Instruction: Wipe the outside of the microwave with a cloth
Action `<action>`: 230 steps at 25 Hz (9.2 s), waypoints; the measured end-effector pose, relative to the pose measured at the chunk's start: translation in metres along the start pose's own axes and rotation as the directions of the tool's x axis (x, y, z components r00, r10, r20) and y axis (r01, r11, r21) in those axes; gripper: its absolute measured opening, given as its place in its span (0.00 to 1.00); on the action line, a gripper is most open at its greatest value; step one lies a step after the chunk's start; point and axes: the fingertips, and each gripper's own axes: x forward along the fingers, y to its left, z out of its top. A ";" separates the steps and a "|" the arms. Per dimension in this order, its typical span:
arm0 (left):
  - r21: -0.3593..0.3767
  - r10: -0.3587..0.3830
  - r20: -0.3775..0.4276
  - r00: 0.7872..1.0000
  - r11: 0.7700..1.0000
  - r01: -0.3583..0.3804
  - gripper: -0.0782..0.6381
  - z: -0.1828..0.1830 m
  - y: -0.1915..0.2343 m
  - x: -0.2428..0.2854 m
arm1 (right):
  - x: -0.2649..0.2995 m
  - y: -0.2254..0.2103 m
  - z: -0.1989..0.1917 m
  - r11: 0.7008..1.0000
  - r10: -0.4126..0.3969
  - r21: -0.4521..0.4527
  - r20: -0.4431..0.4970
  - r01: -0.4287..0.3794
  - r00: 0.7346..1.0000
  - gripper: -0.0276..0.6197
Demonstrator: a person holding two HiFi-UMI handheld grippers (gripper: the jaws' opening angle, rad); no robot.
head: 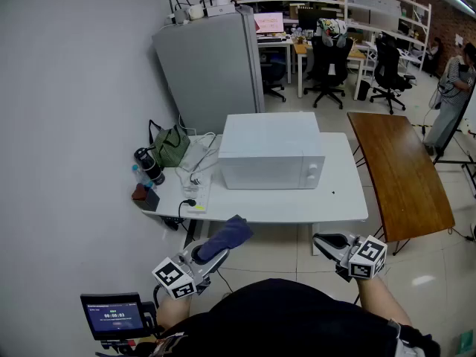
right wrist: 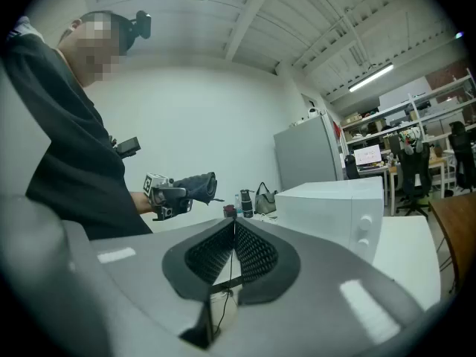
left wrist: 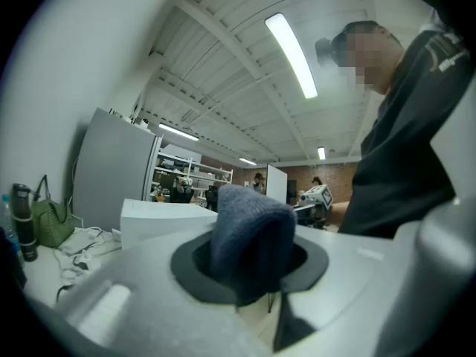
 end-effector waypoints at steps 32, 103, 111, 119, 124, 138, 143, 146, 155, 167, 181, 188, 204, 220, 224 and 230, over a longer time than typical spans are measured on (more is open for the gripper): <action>0.385 -0.182 -0.525 0.831 0.820 0.423 0.24 0.042 0.346 0.479 | 0.059 -0.305 0.092 0.964 -0.259 -0.050 0.054 0.262 0.964 0.05; 0.182 -0.110 -0.716 0.689 0.924 0.337 0.21 0.028 0.465 0.321 | 0.117 -0.241 0.103 0.959 -0.282 0.006 0.079 0.282 0.956 0.05; 0.128 -0.319 -0.756 0.571 0.784 0.607 0.21 -0.024 0.272 0.523 | -0.050 -0.269 0.077 0.851 -0.525 0.066 0.083 0.520 0.847 0.05; 0.106 -0.246 -0.833 0.496 0.808 0.579 0.21 -0.065 0.310 0.488 | -0.048 -0.278 0.073 0.859 -0.512 0.077 0.090 0.507 0.854 0.05; 0.136 -0.127 -0.860 0.495 0.877 0.461 0.21 -0.059 0.410 0.365 | 0.042 -0.262 0.088 0.918 -0.395 0.025 0.081 0.395 0.915 0.05; 0.182 -0.051 -0.758 0.650 0.941 0.285 0.21 0.008 0.486 0.244 | 0.144 -0.198 0.110 0.960 -0.277 -0.021 0.091 0.280 0.957 0.05; 0.171 -0.214 -0.715 0.666 0.870 0.463 0.21 0.013 0.345 0.398 | 0.020 -0.206 0.098 0.909 -0.412 -0.014 0.114 0.416 0.904 0.05; 0.153 -0.280 -0.734 0.619 0.819 0.553 0.21 -0.015 0.263 0.473 | -0.061 -0.210 0.085 0.859 -0.510 0.026 0.121 0.511 0.851 0.05; 0.120 -0.218 -0.843 0.492 0.815 0.566 0.21 -0.072 0.259 0.480 | -0.123 -0.216 0.063 0.816 -0.578 0.086 0.129 0.571 0.806 0.05; 0.124 -0.058 -0.846 0.530 0.945 0.302 0.21 -0.060 0.472 0.183 | 0.119 -0.167 0.096 0.950 -0.306 -0.046 0.073 0.310 0.949 0.05; 0.166 -0.242 -0.696 0.676 0.862 0.480 0.21 0.013 0.299 0.351 | 0.021 -0.162 0.095 0.930 -0.357 -0.053 0.107 0.364 0.928 0.05; 0.138 -0.301 -0.769 0.565 0.784 0.605 0.21 -0.053 0.186 0.480 | -0.108 -0.189 0.059 0.854 -0.520 0.050 0.110 0.518 0.847 0.05; 0.121 -0.058 -0.833 0.551 0.952 0.282 0.21 -0.063 0.437 0.176 | 0.104 -0.122 0.088 0.957 -0.284 -0.052 0.066 0.287 0.957 0.05; 0.143 -0.273 -0.708 0.651 0.847 0.512 0.21 -0.004 0.242 0.342 | -0.013 -0.111 0.086 0.929 -0.364 -0.044 0.086 0.368 0.928 0.05; 0.117 -0.334 -0.740 0.584 0.792 0.600 0.21 -0.042 0.156 0.430 | -0.113 -0.130 0.069 0.866 -0.498 -0.009 0.093 0.500 0.862 0.05; 0.094 -0.301 -0.800 0.519 0.792 0.604 0.21 -0.093 0.147 0.453 | -0.170 -0.136 0.036 0.820 -0.572 0.026 0.060 0.572 0.818 0.05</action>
